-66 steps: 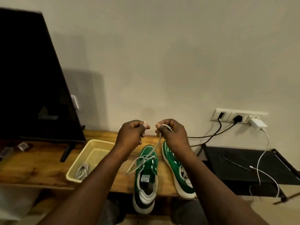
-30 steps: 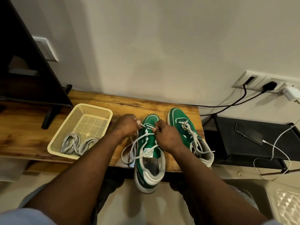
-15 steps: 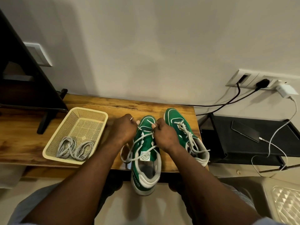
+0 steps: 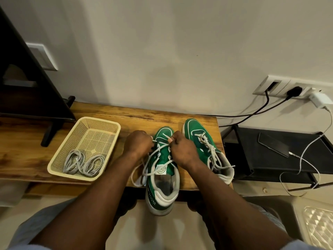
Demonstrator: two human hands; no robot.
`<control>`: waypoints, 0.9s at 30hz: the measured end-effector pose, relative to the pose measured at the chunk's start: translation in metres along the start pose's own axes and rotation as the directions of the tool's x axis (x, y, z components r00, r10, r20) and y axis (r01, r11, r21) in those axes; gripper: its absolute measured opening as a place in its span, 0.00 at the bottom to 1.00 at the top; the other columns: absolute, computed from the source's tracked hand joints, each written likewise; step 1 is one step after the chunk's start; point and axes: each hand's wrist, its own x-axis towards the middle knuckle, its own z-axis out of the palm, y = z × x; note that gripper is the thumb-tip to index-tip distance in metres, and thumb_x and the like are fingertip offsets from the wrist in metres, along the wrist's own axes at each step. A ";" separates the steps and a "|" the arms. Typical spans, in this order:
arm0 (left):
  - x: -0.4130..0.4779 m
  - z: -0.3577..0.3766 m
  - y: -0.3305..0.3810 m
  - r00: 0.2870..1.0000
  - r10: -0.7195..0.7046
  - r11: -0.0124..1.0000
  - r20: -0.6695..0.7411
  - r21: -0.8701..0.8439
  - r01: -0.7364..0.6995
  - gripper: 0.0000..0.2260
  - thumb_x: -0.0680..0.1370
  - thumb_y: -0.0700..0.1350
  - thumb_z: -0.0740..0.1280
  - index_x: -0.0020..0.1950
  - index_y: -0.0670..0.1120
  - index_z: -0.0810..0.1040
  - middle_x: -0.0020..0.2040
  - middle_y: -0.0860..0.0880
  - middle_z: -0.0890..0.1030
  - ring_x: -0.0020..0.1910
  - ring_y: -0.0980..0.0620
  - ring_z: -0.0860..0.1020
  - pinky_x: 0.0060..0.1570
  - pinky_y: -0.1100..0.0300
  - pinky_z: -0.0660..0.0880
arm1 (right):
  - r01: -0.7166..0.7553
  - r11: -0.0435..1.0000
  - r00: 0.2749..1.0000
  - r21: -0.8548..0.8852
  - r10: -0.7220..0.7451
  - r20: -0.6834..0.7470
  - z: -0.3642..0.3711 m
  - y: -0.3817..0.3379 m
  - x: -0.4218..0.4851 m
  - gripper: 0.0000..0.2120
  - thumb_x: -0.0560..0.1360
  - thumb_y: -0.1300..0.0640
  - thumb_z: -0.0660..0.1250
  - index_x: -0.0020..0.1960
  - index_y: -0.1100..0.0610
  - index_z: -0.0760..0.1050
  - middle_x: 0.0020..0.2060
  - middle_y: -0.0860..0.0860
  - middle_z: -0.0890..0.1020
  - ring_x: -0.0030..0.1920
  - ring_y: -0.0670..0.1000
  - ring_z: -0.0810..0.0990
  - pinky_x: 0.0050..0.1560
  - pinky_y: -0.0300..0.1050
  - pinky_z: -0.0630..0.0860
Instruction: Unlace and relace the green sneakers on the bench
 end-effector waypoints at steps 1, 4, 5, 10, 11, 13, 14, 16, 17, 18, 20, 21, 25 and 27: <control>-0.002 -0.005 0.002 0.998 -0.047 0.992 0.049 -0.111 0.052 0.07 0.82 0.37 0.65 0.51 0.41 0.84 0.48 0.43 0.86 0.48 0.41 0.85 0.54 0.41 0.83 | 0.001 1.000 1.000 -0.004 -0.001 0.000 0.000 -0.001 -0.001 0.12 0.87 0.49 0.58 0.67 0.52 0.71 0.52 0.54 0.82 0.49 0.55 0.80 0.47 0.47 0.73; -0.003 -0.009 0.004 0.990 -0.096 0.960 0.102 -0.253 0.119 0.07 0.82 0.36 0.66 0.47 0.43 0.81 0.47 0.42 0.87 0.47 0.40 0.86 0.56 0.39 0.83 | -0.011 1.000 1.000 -0.004 0.011 -0.001 0.000 -0.001 -0.001 0.11 0.87 0.50 0.58 0.66 0.52 0.71 0.52 0.54 0.82 0.48 0.55 0.81 0.46 0.47 0.74; -0.005 -0.010 0.004 0.993 -0.061 0.977 0.096 -0.200 0.079 0.06 0.81 0.38 0.68 0.46 0.43 0.82 0.45 0.43 0.87 0.44 0.42 0.86 0.54 0.40 0.84 | -0.011 1.000 1.000 -0.001 0.011 -0.011 -0.001 -0.002 -0.001 0.10 0.87 0.50 0.57 0.65 0.51 0.72 0.51 0.53 0.82 0.48 0.55 0.81 0.45 0.47 0.74; -0.023 -0.029 0.016 0.981 0.180 0.960 -0.071 0.232 -0.159 0.13 0.77 0.55 0.76 0.44 0.46 0.82 0.44 0.49 0.85 0.44 0.49 0.82 0.41 0.58 0.72 | 0.012 0.978 0.981 0.210 0.029 -0.194 -0.012 -0.012 -0.009 0.07 0.87 0.50 0.59 0.56 0.49 0.76 0.47 0.48 0.86 0.41 0.50 0.82 0.40 0.47 0.77; -0.031 -0.038 0.020 0.972 0.217 0.953 -0.094 0.235 -0.190 0.09 0.77 0.52 0.76 0.50 0.47 0.85 0.50 0.48 0.86 0.49 0.48 0.82 0.46 0.58 0.74 | 0.045 0.948 0.969 0.314 0.034 -0.243 -0.015 -0.016 -0.014 0.08 0.86 0.51 0.60 0.53 0.48 0.77 0.47 0.47 0.86 0.41 0.50 0.83 0.40 0.48 0.78; -0.047 -0.060 0.029 0.945 0.302 0.926 -0.122 0.271 -0.261 0.15 0.77 0.40 0.73 0.63 0.47 0.85 0.61 0.48 0.85 0.61 0.47 0.82 0.58 0.57 0.75 | 0.136 0.833 0.954 0.536 0.036 -0.298 -0.026 -0.027 -0.024 0.09 0.86 0.54 0.61 0.50 0.48 0.78 0.45 0.46 0.88 0.46 0.51 0.85 0.48 0.51 0.81; -0.054 -0.069 0.034 0.931 0.341 0.916 -0.130 0.267 -0.299 0.18 0.76 0.35 0.69 0.64 0.47 0.84 0.62 0.48 0.85 0.62 0.48 0.82 0.61 0.58 0.75 | 0.171 0.761 0.954 0.626 0.032 -0.299 -0.033 -0.032 -0.029 0.10 0.87 0.56 0.61 0.51 0.49 0.79 0.45 0.48 0.88 0.48 0.51 0.86 0.52 0.50 0.81; -0.073 -0.087 0.048 0.912 0.384 0.922 -0.141 0.096 -0.374 0.15 0.78 0.30 0.66 0.56 0.47 0.86 0.55 0.49 0.87 0.56 0.51 0.85 0.60 0.57 0.79 | 0.227 0.650 0.951 0.725 0.011 -0.308 -0.054 -0.048 -0.040 0.10 0.87 0.60 0.60 0.53 0.54 0.80 0.44 0.53 0.88 0.48 0.51 0.87 0.52 0.44 0.81; -0.084 -0.094 0.059 0.909 0.396 0.914 -0.132 -0.039 -0.404 0.13 0.81 0.30 0.66 0.52 0.46 0.86 0.51 0.49 0.88 0.52 0.52 0.86 0.58 0.54 0.82 | 0.252 0.602 0.949 0.757 -0.001 -0.315 -0.067 -0.058 -0.046 0.10 0.87 0.61 0.60 0.54 0.56 0.80 0.43 0.54 0.87 0.47 0.51 0.86 0.51 0.43 0.81; -0.095 -0.100 0.073 0.903 0.409 0.891 -0.128 -0.159 -0.426 0.11 0.82 0.32 0.66 0.50 0.44 0.85 0.49 0.48 0.88 0.49 0.52 0.87 0.56 0.51 0.83 | 0.267 0.553 0.949 0.789 -0.008 -0.316 -0.079 -0.069 -0.052 0.10 0.87 0.62 0.60 0.54 0.57 0.80 0.43 0.55 0.87 0.45 0.52 0.85 0.49 0.43 0.80; -0.118 -0.112 0.103 0.877 0.457 0.821 -0.149 -0.309 -0.480 0.09 0.84 0.34 0.66 0.50 0.42 0.85 0.46 0.45 0.88 0.45 0.48 0.88 0.50 0.51 0.85 | 0.312 0.469 0.942 0.826 -0.039 -0.333 -0.103 -0.092 -0.064 0.09 0.86 0.61 0.61 0.54 0.59 0.81 0.42 0.56 0.86 0.43 0.53 0.84 0.48 0.46 0.80; -0.130 -0.118 0.117 0.857 0.486 0.785 -0.168 -0.348 -0.513 0.08 0.84 0.35 0.65 0.52 0.43 0.84 0.46 0.44 0.88 0.43 0.46 0.88 0.47 0.52 0.85 | 0.334 0.453 0.936 0.826 -0.059 -0.347 -0.115 -0.103 -0.071 0.09 0.86 0.60 0.62 0.54 0.59 0.81 0.41 0.55 0.86 0.43 0.53 0.84 0.47 0.46 0.79; -0.173 -0.143 0.167 0.731 0.609 0.681 -0.309 -0.270 -0.681 0.05 0.85 0.42 0.65 0.55 0.48 0.81 0.45 0.51 0.88 0.36 0.47 0.85 0.39 0.53 0.83 | 0.452 0.436 0.890 0.778 -0.157 -0.429 -0.168 -0.150 -0.098 0.06 0.85 0.58 0.65 0.53 0.58 0.80 0.41 0.54 0.87 0.43 0.53 0.86 0.48 0.48 0.79; -0.190 -0.153 0.184 0.683 0.643 0.639 -0.345 -0.249 -0.727 0.04 0.85 0.44 0.65 0.54 0.49 0.79 0.45 0.53 0.88 0.35 0.46 0.85 0.38 0.51 0.82 | 0.503 0.413 0.863 0.759 -0.190 -0.468 -0.191 -0.167 -0.109 0.07 0.85 0.59 0.64 0.55 0.58 0.80 0.41 0.54 0.87 0.43 0.52 0.86 0.48 0.48 0.78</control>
